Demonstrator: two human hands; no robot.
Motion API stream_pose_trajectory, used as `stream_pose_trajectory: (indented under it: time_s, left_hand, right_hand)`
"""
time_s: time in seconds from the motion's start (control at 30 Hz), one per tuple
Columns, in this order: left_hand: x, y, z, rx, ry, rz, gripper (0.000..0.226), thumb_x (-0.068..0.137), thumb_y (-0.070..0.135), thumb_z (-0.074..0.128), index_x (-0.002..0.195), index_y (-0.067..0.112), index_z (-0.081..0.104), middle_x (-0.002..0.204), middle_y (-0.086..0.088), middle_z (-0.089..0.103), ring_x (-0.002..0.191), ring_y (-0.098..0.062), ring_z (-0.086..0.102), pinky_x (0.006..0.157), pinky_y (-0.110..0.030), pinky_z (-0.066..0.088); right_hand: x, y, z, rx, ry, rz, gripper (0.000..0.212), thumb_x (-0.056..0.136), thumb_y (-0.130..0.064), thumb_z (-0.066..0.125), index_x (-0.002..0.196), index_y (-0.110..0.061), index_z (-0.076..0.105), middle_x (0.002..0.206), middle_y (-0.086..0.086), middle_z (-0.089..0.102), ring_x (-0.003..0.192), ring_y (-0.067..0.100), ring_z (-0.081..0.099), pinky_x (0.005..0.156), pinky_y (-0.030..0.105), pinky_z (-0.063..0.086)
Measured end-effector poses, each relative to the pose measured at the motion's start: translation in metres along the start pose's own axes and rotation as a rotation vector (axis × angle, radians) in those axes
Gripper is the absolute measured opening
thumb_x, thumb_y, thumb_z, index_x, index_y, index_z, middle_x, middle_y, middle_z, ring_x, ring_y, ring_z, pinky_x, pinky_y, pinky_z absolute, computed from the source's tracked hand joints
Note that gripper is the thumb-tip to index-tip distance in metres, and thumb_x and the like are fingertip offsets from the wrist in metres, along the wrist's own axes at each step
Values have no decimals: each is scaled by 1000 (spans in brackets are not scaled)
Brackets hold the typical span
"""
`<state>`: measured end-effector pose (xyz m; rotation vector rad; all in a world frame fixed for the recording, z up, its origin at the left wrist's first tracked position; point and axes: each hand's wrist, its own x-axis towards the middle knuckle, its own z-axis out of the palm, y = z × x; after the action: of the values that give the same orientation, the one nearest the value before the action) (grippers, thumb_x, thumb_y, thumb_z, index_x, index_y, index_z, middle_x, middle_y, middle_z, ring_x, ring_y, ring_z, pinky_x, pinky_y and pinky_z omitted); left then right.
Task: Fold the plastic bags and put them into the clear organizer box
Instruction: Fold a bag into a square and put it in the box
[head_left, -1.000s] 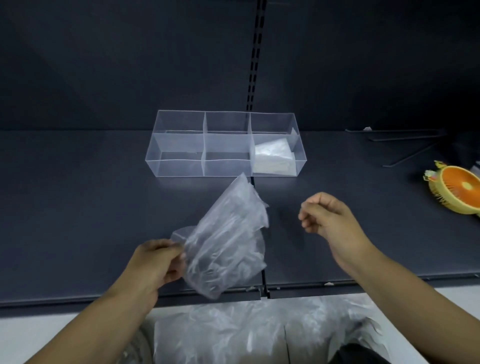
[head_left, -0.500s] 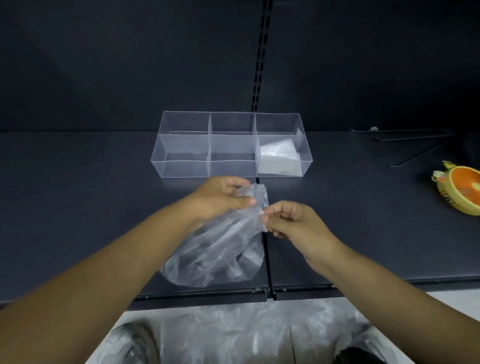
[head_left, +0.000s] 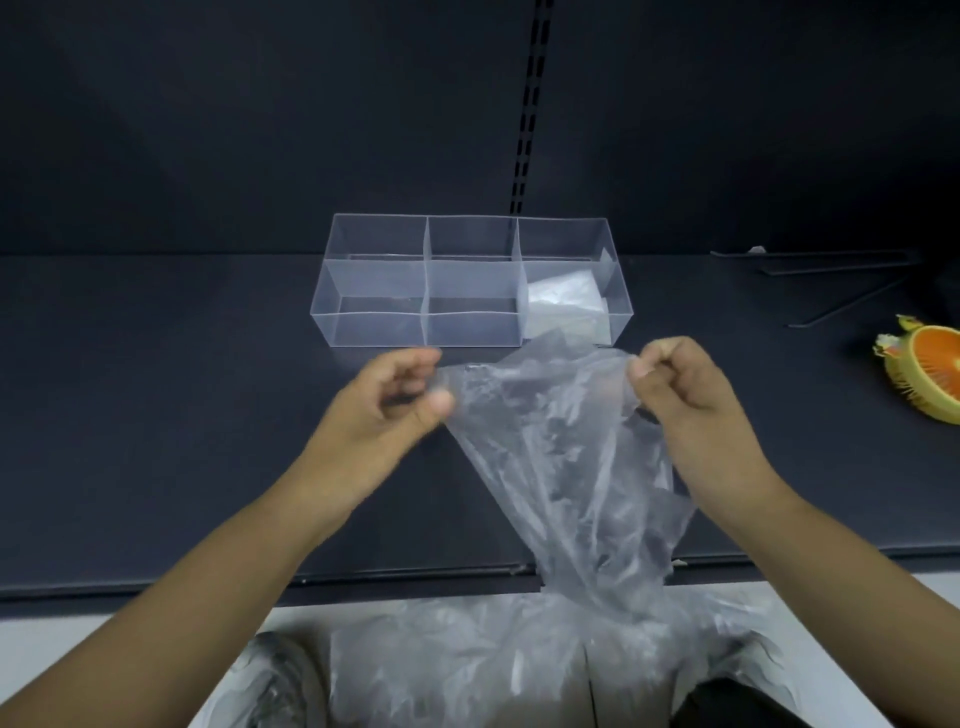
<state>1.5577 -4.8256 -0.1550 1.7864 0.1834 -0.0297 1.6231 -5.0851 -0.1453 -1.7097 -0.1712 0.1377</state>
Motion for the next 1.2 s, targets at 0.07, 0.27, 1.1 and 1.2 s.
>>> stream_pose_trajectory:
  time_s: [0.07, 0.27, 1.1, 1.2]
  left_hand:
    - [-1, 2, 9, 187, -151, 28, 80, 61, 70, 72, 131, 64, 33, 148, 26, 32, 134, 8, 28, 105, -18, 28]
    - [8, 0, 10, 249, -124, 26, 24, 72, 28, 81, 93, 33, 72, 87, 6, 70, 83, 2, 60, 80, -14, 46]
    - [19, -27, -2, -248, 208, -461, 14, 87, 24, 68, 86, 11, 74, 84, -5, 75, 82, -19, 69, 67, -21, 56]
    - [20, -33, -9, -262, 258, -493, 18, 87, 25, 68, 92, 8, 73, 91, -9, 75, 86, -22, 69, 69, -23, 54]
  right_hand:
    - [-3, -3, 6, -4, -48, -46, 15, 97, -11, 51, 83, -16, 49, 61, -14, 52, 56, 0, 48, 57, 9, 40]
    - [-5, -8, 10, -23, -68, -9, 13, 96, -14, 53, 83, -17, 51, 56, 3, 45, 50, 33, 35, 52, 30, 36]
    - [28, 23, -4, -12, -250, 212, 45, 87, -54, 45, 104, -18, 67, 95, 1, 64, 86, 11, 59, 84, 28, 48]
    - [20, 25, -12, -102, -481, 203, 43, 85, -56, 56, 119, -32, 63, 116, -4, 63, 109, 9, 58, 96, 30, 45]
